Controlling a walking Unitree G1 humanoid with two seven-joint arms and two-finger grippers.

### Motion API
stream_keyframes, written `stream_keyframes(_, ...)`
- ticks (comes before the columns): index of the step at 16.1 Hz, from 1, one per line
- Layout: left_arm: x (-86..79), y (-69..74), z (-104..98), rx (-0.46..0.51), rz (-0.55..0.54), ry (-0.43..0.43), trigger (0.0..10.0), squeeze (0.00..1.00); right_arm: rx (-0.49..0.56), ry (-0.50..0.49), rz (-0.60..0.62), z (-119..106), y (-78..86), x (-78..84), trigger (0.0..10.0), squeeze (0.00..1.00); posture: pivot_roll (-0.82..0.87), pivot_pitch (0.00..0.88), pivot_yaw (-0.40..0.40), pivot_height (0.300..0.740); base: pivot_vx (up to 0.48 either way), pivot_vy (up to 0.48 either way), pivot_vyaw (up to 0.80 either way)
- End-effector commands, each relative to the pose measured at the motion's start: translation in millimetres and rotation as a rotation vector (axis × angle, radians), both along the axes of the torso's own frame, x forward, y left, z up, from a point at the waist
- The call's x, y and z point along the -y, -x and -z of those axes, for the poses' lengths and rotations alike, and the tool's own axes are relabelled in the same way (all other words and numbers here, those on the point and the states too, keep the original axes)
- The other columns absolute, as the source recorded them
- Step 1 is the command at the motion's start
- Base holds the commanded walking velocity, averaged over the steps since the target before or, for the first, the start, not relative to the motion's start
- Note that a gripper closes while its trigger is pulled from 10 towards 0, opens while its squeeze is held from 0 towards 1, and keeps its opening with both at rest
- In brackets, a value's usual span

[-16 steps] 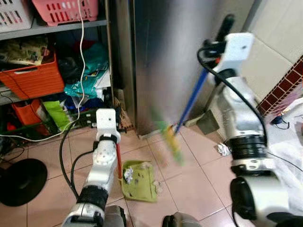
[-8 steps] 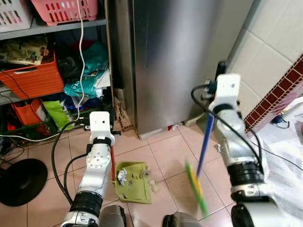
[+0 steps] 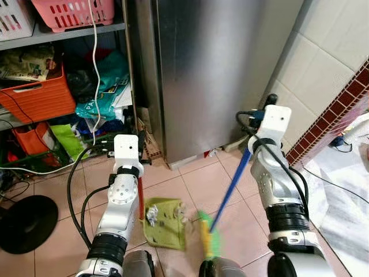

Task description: Sweep floor

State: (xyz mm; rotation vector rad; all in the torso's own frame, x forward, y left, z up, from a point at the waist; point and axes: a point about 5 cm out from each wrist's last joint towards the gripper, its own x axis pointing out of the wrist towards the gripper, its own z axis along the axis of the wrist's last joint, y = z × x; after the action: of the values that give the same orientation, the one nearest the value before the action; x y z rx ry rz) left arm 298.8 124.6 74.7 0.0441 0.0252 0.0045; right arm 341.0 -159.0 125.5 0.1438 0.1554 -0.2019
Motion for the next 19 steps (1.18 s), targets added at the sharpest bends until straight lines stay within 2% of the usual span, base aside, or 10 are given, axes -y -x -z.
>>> stream_keyframes(1, 5.4, -2.8, -10.8, 0.044, 0.028, 0.005, 10.0, 0.00, 0.031, -0.105, 0.004, -12.6, -6.5, -5.4, 10.0, 0.00, -0.06, 0.071, 0.012, 0.740, 0.000, 0.000, 0.00)
stream_keyframes(6, 7.1, -3.6, -11.1, 0.041, 0.029, 0.016, 10.0, 0.00, 0.035, -0.300, -0.038, -30.4, -14.6, -15.3, 10.0, 0.00, -0.06, 0.066, 0.007, 0.740, 0.000, 0.000, 0.00)
stream_keyframes(8, 7.3, -3.7, -11.1, 0.040, 0.031, 0.018, 10.0, 0.00, 0.046, -0.320, -0.095, -40.5, -18.2, -18.0, 10.0, 0.00, -0.07, 0.063, 0.008, 0.740, 0.000, 0.000, 0.00)
stream_keyframes(9, 7.5, -3.7, -10.7, 0.040, 0.032, 0.020, 10.0, 0.00, 0.081, -0.295, -0.146, -50.4, -20.9, -19.0, 10.0, 0.00, -0.07, 0.061, 0.006, 0.740, 0.000, 0.000, 0.00)
stream_keyframes(11, 7.2, -4.0, -10.9, 0.042, 0.039, 0.028, 10.0, 0.00, 0.232, -0.123, -0.264, -81.3, -22.7, -19.3, 10.0, 0.00, -0.07, 0.057, 0.006, 0.740, 0.000, 0.000, 0.00)
stream_keyframes(12, 5.9, -4.1, -11.4, 0.043, 0.039, 0.028, 10.0, 0.00, 0.288, -0.069, -0.286, -92.0, -21.7, -17.8, 10.0, 0.00, -0.07, 0.056, 0.006, 0.740, 0.000, 0.000, 0.00)
stream_keyframes(13, 3.5, -3.7, -11.7, 0.045, 0.038, 0.027, 10.0, 0.00, 0.346, -0.020, -0.295, -103.1, -20.1, -14.4, 10.0, 0.00, -0.06, 0.053, 0.008, 0.740, 0.000, 0.000, 0.00)
stream_keyframes(15, 0.8, -2.8, -11.6, 0.046, 0.038, 0.025, 10.0, 0.00, 0.391, 0.023, -0.297, -112.3, -18.6, -9.3, 10.0, 0.00, -0.06, 0.052, 0.009, 0.740, 0.000, 0.000, 0.00)
stream_keyframes(17, -5.2, -0.3, -10.2, 0.044, 0.035, 0.011, 10.0, 0.00, 0.469, 0.089, -0.285, -131.5, -16.9, 4.4, 10.0, 0.00, -0.06, 0.055, 0.013, 0.740, 0.000, 0.000, 0.00)
stream_keyframes(19, -7.3, 1.4, -9.5, 0.042, 0.032, 0.007, 10.0, 0.00, 0.494, 0.141, -0.269, -136.9, -17.1, 13.3, 10.0, 0.00, -0.06, 0.054, 0.014, 0.740, 0.000, 0.000, 0.00)
